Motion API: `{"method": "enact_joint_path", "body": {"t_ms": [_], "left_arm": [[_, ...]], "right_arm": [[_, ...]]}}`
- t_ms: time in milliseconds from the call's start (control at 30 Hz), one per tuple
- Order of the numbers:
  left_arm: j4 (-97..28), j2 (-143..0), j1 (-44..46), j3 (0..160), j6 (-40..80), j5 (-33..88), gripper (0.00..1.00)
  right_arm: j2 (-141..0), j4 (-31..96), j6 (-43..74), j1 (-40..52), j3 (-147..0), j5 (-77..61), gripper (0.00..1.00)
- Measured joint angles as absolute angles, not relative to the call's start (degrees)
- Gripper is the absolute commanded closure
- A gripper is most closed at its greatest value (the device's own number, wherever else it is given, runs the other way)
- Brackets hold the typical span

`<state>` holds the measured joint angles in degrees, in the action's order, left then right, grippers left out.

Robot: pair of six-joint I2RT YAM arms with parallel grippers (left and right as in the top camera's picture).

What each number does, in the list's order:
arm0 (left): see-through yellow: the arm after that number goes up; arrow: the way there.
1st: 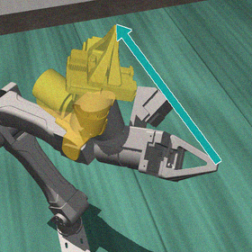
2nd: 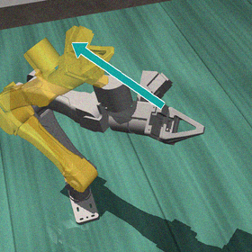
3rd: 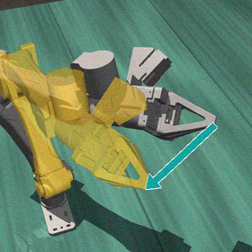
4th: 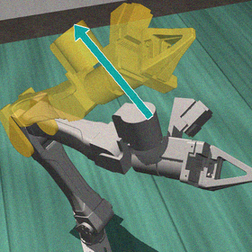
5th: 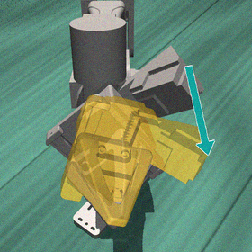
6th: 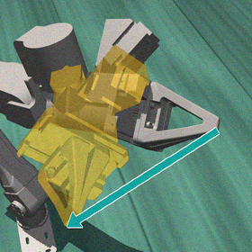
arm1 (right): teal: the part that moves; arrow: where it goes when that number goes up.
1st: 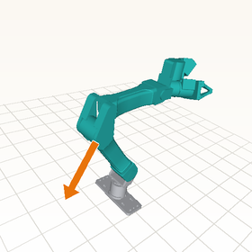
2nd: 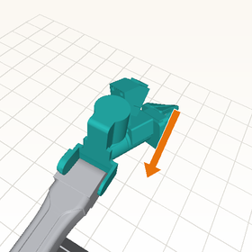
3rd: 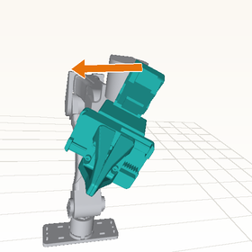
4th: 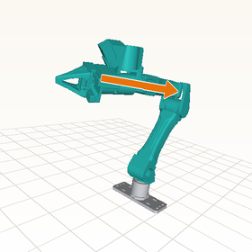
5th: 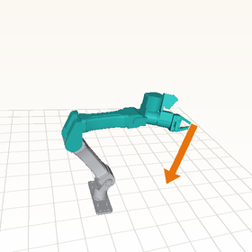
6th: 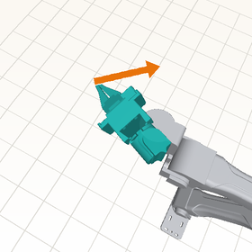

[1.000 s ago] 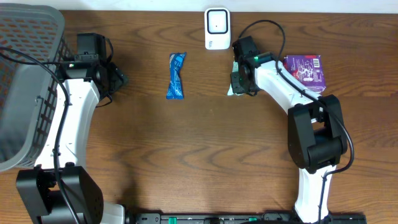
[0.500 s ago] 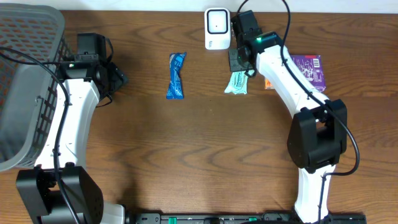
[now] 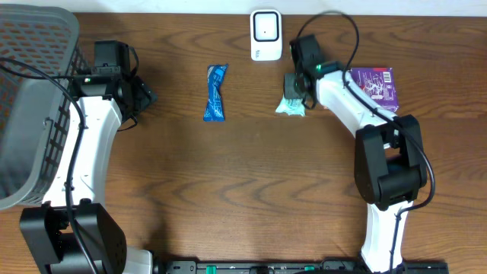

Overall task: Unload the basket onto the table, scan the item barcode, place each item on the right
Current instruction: 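Carry the green pack right and set it near the orange box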

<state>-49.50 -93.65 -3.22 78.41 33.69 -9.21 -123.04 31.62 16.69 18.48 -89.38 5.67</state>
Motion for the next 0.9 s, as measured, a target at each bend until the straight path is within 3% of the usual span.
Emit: {"method": "enact_joint_path", "body": {"t_ms": [200, 367, 633, 900], "left_arm": [[-49.50, -93.65, -3.22, 78.41, 33.69, -9.21, 0.02], [-49.47, -93.65, -3.22, 78.41, 33.69, -9.19, 0.02], [-49.50, -93.65, -3.22, 78.41, 33.69, -9.21, 0.02], [-49.50, -93.65, -3.22, 78.41, 33.69, -9.21, 0.02]], "right_arm": [[-122.43, 32.01, 16.99, 18.48, -87.70, 6.17, 0.99], [-122.41, 39.86, 17.15, 18.44, -89.27, 8.14, 0.94], [-122.80, 49.93, 17.32, 18.46, -100.90, 8.43, 0.89], [-122.85, 49.21, 17.37, 18.46, -101.54, 8.43, 0.97]]}}
